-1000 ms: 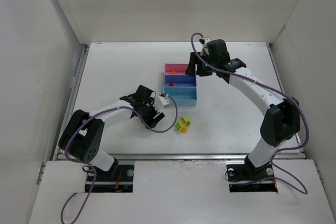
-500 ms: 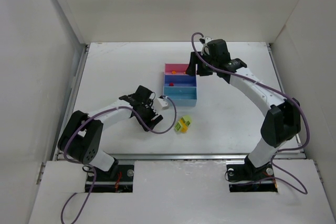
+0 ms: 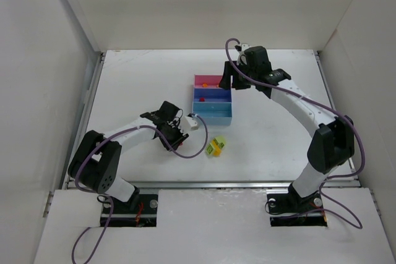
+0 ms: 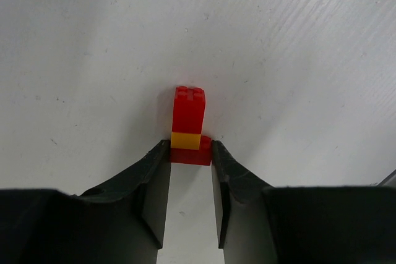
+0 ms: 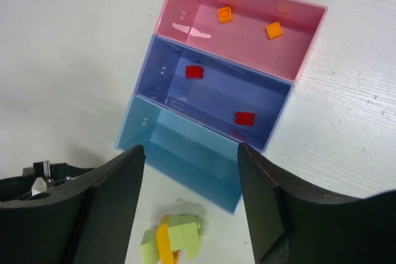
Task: Sort the legos into containers by color
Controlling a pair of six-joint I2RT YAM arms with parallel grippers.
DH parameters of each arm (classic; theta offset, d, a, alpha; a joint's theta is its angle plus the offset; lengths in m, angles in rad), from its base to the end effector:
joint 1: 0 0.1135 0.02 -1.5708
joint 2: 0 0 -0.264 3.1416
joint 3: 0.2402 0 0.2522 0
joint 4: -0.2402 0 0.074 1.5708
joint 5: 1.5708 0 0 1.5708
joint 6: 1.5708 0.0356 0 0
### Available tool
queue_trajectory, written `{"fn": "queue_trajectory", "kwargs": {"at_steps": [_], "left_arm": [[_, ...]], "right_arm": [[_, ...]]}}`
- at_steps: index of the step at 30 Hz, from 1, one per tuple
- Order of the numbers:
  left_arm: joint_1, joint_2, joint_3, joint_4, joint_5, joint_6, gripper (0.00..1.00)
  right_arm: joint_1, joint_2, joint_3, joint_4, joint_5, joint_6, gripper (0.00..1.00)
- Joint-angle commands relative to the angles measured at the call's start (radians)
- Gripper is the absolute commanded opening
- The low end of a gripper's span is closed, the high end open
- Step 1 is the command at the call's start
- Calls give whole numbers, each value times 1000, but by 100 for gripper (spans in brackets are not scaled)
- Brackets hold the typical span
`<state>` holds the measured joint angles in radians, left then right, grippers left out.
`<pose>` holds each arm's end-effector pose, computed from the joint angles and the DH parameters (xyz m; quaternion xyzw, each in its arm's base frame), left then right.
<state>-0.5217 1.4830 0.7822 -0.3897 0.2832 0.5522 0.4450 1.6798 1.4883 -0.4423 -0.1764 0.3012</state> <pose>0.2315 -0.1446 0.1684 0.5207 0.8091 -0.1335 0.2375 0.3480 0.1729 0.3236 -0.1035 0.8836 0.2371 0.3902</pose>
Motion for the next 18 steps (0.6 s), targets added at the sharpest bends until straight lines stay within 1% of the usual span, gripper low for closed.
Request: {"fn": "queue_trajectory", "kwargs": {"at_steps": [1, 4, 5, 9, 13, 16, 17, 18], "left_arm": [[2, -3, 12, -31, 7, 12, 12], [2, -13, 21, -31, 7, 12, 1], [2, -13, 22, -31, 7, 3, 0], [2, -52, 100, -40, 25, -6, 0], [14, -92, 201, -90, 34, -6, 0], [23, -122, 279, -115, 69, -6, 0], [34, -134, 302, -115, 79, 5, 0], [34, -135, 349, -129, 89, 5, 0]], "right_arm": [[3, -6, 23, 8, -2, -17, 67], [3, 3, 33, -3, -29, -27, 67], [3, 3, 33, -15, -38, -27, 67], [3, 3, 53, -26, -84, -45, 67], [-15, -8, 63, -35, -178, -45, 67], [-26, -19, 63, -23, -302, -45, 67], [-26, -19, 72, -13, -387, -45, 67], [-26, -19, 72, -3, -435, -45, 67]]}}
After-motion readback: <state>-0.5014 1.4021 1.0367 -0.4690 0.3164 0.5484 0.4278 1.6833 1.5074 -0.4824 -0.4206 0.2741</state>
